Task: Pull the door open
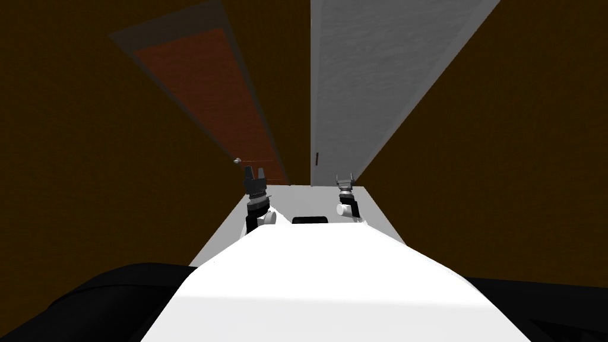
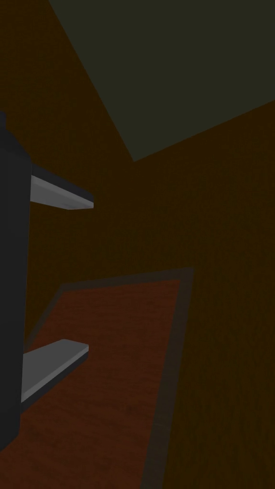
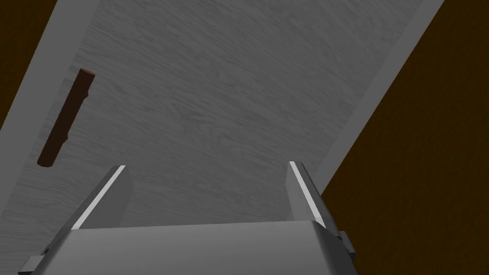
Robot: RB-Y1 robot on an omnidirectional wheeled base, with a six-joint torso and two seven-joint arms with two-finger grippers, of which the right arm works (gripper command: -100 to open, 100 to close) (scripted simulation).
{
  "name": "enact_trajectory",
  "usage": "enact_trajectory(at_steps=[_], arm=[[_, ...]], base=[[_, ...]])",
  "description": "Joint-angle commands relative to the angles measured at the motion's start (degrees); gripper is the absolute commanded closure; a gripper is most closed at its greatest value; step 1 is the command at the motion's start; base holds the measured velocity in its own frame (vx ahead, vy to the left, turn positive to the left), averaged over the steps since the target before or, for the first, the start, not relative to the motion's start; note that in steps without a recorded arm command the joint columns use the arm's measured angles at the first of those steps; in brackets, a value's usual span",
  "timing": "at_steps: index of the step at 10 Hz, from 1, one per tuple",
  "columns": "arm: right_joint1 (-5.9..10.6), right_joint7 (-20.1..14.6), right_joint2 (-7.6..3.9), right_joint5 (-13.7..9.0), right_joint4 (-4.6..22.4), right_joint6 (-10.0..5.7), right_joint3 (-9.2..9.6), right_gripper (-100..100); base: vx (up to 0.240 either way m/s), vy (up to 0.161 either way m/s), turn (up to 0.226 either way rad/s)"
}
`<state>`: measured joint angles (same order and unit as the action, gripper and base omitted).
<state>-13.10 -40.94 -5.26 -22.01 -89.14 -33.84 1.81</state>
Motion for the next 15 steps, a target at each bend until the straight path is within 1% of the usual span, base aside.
enact_trajectory(at_steps=[1, 3, 4, 8, 9, 11, 12, 15], arm=[[1.03, -1.58, -0.32, -0.76, 2.74, -0.8, -0.07, -100], [2.27, -3.99, -0.59, -1.95, 5.96, -1.84, -0.03, -100], [2.27, -3.99, -0.59, -1.95, 6.35, -1.84, -0.03, -100], [4.69, -8.71, -1.03, -4.28, 13.12, -3.87, 0.05, -100], [4.69, -8.71, -1.03, -4.28, 13.41, -3.87, 0.05, -100], [5.87, -11.0, -1.22, -5.42, 16.57, -4.87, 0.09, -100], [5.87, -11.0, -1.22, -5.42, 16.85, -4.87, 0.09, -100], [7.57, -14.31, -1.45, -7.06, 21.8, -6.3, 0.15, -100]], base=[[0.063, 0.01, 0.084], [0.101, 0.011, 0.145], [0.071, 0.017, 0.046], [0.096, 0.015, 0.121], [0.082, 0.001, 0.039], [0.08, 0.004, 0.107], [0.066, 0.001, 0.051], [0.081, 0.002, 0.101]])
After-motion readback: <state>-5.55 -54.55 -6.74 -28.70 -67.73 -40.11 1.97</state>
